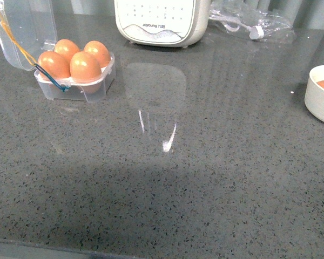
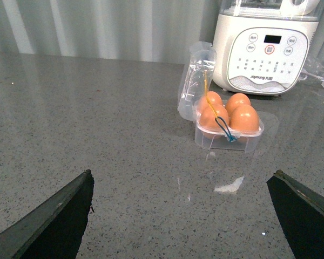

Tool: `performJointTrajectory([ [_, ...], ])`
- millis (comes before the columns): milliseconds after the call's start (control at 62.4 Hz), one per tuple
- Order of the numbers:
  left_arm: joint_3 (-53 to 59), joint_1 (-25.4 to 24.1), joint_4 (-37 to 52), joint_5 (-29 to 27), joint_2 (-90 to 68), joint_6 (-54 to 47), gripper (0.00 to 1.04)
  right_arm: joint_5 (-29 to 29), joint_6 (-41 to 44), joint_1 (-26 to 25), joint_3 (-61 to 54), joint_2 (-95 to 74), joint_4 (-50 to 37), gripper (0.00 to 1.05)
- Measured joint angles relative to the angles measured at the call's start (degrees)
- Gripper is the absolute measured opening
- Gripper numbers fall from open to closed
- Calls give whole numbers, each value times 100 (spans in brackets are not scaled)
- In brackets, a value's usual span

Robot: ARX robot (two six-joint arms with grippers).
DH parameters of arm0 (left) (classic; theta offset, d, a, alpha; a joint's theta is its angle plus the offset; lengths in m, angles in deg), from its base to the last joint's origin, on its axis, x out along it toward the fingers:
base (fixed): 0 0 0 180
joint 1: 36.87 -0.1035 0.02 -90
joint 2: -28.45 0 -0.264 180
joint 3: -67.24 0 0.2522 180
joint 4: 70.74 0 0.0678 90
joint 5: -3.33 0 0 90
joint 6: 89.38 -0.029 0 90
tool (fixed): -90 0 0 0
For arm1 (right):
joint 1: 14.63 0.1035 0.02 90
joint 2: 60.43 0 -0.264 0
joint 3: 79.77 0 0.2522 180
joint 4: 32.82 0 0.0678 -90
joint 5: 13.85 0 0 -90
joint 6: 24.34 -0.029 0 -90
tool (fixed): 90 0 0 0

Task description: Put egg into box

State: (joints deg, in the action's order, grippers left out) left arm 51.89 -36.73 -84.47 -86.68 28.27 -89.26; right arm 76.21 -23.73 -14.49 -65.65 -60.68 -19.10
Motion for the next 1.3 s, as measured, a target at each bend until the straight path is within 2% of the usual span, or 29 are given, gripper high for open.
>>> performJointTrajectory([
  [144,-24,39,-81,-90,-57,48,98,-2,-2,0,0,0,0,99],
  [176,-345,343,-999,-1043,-492,590,98,-2,-13,0,0,0,0,98],
  [241,-850,774,-2177,-2197,-1370,1438,98,0,-17,0,0,0,0,97],
  [321,-927,962,-2354,-2505,-1576,1749,98,-13,-17,0,0,0,0,97],
  [417,-1137,1054,-2208,-2549,-1624,1937,98,-4,-22,0,0,0,0,97],
  [545,-1272,789,-1703,-2114,-1937,1853,98,-4,-20,0,0,0,0,97],
  [642,-1375,160,-1045,-1174,-2465,1727,98,-4,-20,0,0,0,0,97],
  [674,-1412,15,-876,-1040,-2601,1672,98,-7,-22,0,0,0,0,97],
  [770,-1784,-885,273,190,-3757,1408,98,-4,-22,0,0,0,0,97],
  [834,-2033,-1193,765,529,-4395,1283,98,-4,-22,0,0,0,0,97],
  [1026,-2898,-1628,1609,922,-6216,837,98,-7,-22,0,0,0,0,97],
  [1235,-3845,-1593,1670,1147,-7462,603,98,-4,-22,0,0,0,0,97],
  [1299,-4166,-1510,1604,1058,-7772,553,98,-4,-22,0,0,0,0,97],
])
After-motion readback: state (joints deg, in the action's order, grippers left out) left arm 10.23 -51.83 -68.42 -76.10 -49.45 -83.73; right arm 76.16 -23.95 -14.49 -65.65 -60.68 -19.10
